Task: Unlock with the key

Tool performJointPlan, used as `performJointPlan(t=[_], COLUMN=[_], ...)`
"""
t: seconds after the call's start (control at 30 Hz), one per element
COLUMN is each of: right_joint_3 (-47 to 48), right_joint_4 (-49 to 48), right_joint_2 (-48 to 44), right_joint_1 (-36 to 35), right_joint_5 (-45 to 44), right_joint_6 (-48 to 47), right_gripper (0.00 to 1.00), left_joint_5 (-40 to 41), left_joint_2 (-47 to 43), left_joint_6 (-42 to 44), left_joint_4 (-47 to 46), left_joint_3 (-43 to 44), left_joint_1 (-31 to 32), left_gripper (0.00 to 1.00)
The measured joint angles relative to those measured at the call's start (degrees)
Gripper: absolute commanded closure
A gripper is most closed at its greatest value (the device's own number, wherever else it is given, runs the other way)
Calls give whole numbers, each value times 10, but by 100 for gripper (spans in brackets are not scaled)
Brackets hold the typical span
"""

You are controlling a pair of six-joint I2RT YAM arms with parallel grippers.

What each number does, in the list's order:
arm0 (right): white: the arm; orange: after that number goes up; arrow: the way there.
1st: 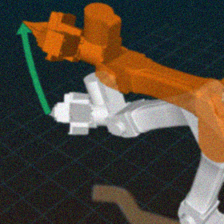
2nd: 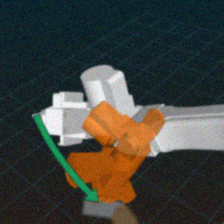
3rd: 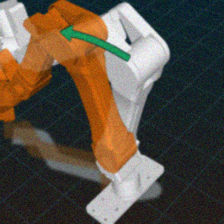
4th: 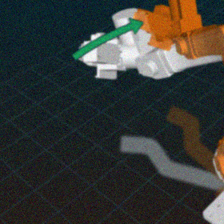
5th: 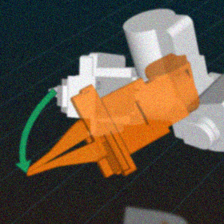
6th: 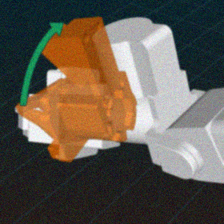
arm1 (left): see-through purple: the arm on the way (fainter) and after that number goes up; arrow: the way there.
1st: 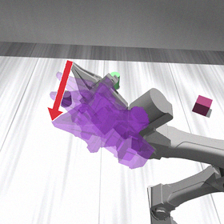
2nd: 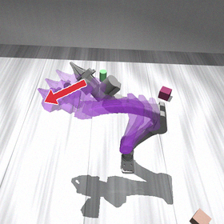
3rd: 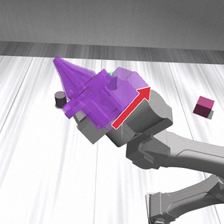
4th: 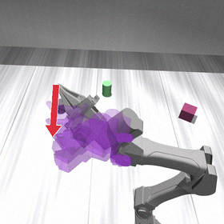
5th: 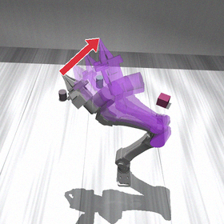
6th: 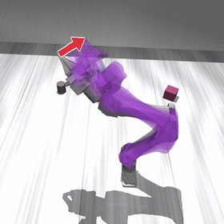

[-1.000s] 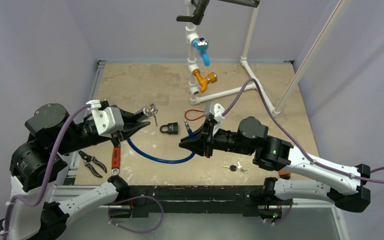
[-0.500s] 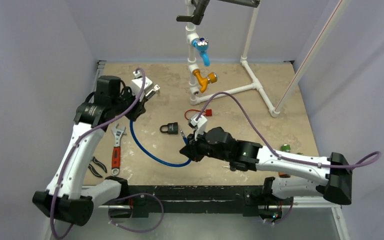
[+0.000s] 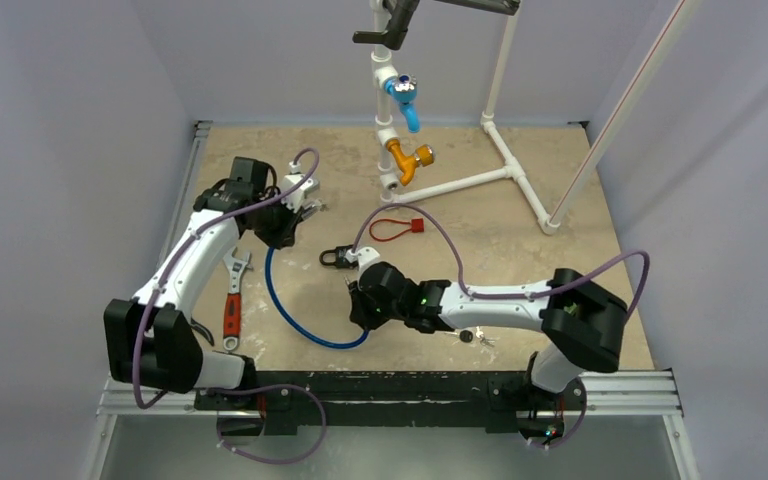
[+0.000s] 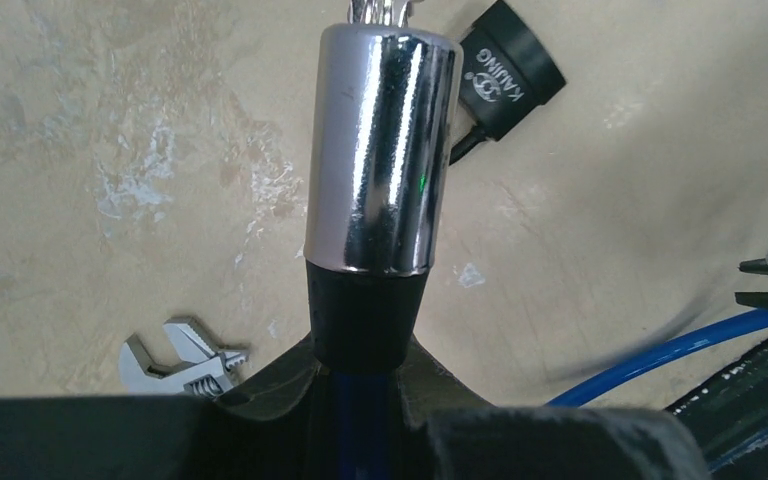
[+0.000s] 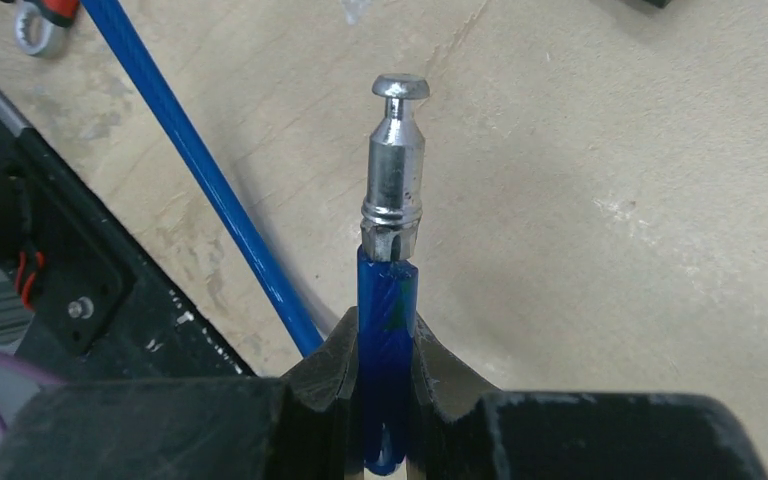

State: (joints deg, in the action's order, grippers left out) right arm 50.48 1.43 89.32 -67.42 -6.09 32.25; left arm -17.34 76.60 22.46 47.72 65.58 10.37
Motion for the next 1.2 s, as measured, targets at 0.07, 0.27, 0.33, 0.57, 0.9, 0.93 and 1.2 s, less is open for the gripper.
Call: performJointPlan(t=[0.07,0.27,0.33,0.57,0.9,0.93,1.2], right_joint_3=[8,17,17,15,-36,-38,-59], right_joint_4=[-5,0,8,46,156,175,356], right_joint_2=[26,74,76,37,-223,-245,-321], right_joint_1=[3,7,7,22,129,135,146], right_joint_5=[6,27,27,24,-28,-39,-110], right_joint_6=[4,19,22,26,43,49,152], right_gripper=[77,47,43,32,23,23,30], left_joint_5=[4,19,23,32,47,49,56], left_joint_2=[26,79,90,111,150,155,161], left_joint_6=[6,22,27,37,26,25,21], left_joint_4=[-12,-38,-50,-85,-126,-126,-123], left_joint_3=[-7,-16,-21,-54,-57,-55,-24], left_joint_1=[-12,-49,-56,-58,-59,-59,-68], left_gripper=[100,97,95,79,64,63,31])
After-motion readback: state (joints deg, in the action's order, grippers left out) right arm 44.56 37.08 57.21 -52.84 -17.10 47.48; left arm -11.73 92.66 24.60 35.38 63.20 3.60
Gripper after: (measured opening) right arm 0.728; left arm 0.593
